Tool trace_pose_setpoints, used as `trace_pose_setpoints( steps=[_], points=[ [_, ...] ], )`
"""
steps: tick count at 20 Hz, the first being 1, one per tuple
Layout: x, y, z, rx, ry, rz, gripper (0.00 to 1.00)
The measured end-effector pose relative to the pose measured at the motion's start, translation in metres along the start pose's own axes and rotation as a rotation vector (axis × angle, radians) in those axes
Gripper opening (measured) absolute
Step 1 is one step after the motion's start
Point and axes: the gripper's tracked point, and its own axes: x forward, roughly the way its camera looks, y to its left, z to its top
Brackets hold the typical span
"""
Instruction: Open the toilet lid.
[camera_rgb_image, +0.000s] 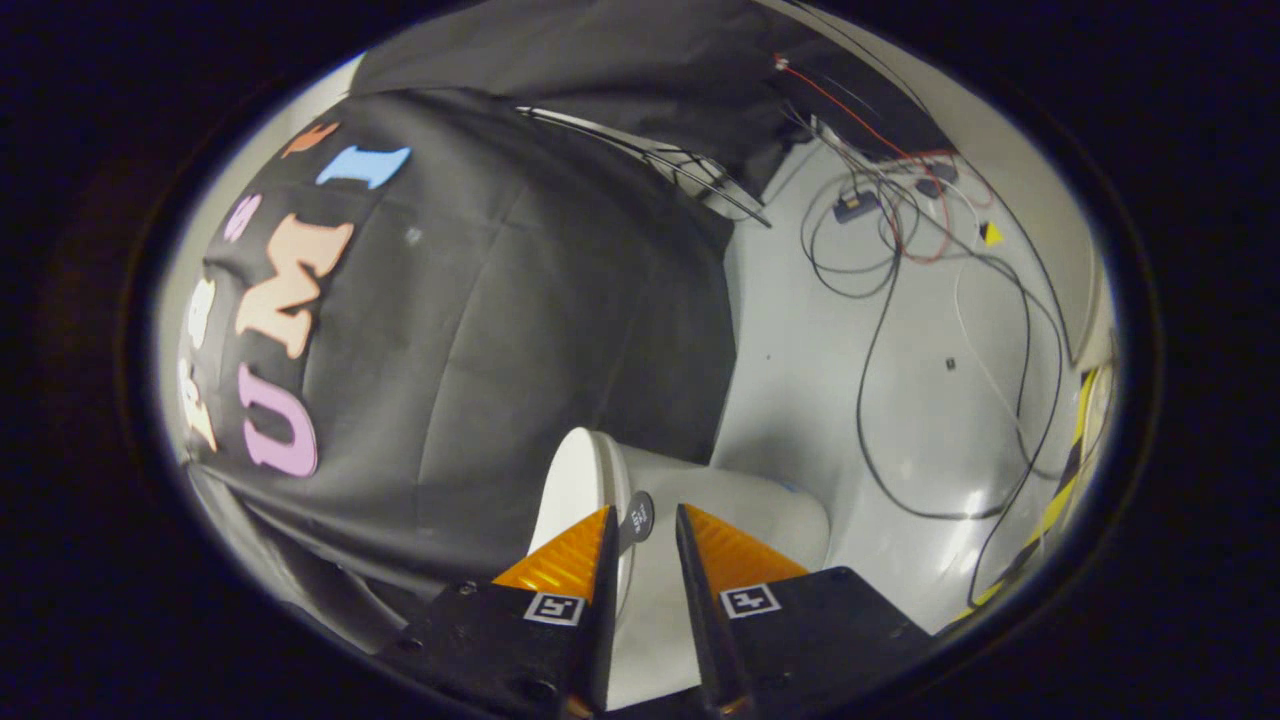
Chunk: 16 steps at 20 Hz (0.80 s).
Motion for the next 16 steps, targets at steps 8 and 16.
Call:
trace_pose_setpoints(
  steps=[8,16],
  points=[
    [0.061,0.003,-0.021,0.080,0.116,0.044,0.35],
    [0.076,0.014,-0.028,0.092,0.119,0.104,0.05]
  ],
)
